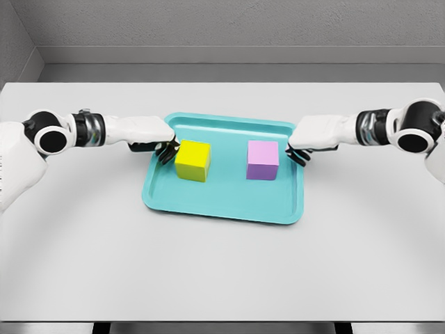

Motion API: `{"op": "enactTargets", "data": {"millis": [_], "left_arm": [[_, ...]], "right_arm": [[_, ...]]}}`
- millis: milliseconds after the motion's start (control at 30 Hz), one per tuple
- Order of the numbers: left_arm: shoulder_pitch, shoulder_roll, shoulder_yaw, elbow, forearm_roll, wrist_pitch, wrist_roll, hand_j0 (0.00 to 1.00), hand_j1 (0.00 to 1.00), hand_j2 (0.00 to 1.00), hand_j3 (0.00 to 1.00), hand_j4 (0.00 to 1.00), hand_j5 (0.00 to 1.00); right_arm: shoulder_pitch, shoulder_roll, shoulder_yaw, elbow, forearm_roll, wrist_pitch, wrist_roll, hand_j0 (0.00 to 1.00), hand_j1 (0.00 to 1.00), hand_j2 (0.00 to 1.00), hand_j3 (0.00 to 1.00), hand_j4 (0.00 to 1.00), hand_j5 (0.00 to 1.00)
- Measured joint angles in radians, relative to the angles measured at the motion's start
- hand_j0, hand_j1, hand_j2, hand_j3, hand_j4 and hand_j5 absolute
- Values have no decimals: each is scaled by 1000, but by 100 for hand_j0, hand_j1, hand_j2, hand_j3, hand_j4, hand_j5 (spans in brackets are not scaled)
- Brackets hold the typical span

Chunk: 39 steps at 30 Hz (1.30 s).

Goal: Push two cubes

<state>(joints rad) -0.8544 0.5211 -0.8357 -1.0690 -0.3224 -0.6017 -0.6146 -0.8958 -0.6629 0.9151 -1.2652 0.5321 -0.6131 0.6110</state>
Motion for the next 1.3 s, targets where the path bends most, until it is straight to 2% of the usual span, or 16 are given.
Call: {"op": "enactTargets", "data": {"millis": [367, 867, 1000, 1200, 1300], "left_arm": [[3, -43, 16, 13, -3, 27, -10, 13, 13, 13, 13, 13, 13], [0, -86, 19, 49, 7, 29, -9, 13, 13, 13, 13, 13, 13], [-6, -40, 15, 47, 37, 2, 0, 14, 14, 14, 14, 14, 14], [-3, 35, 59, 48, 89, -10, 3, 14, 14, 14, 14, 14, 14], [5, 50, 29, -19, 102, -11, 3, 14, 14, 14, 14, 14, 14]], "right_arm": [[-12, 33, 39, 65, 4, 1, -1, 18, 18, 18, 18, 18, 18], [-41, 97, 80, 72, 2, 2, 1, 18, 18, 18, 18, 18, 18], [-43, 103, 82, 78, -4, 6, 2, 18, 18, 18, 18, 18, 18], [-58, 83, 56, 113, 2, 1, 0, 19, 19, 19, 19, 19, 19], [-75, 91, 47, 135, 2, 0, 0, 19, 19, 19, 19, 19, 19]]}}
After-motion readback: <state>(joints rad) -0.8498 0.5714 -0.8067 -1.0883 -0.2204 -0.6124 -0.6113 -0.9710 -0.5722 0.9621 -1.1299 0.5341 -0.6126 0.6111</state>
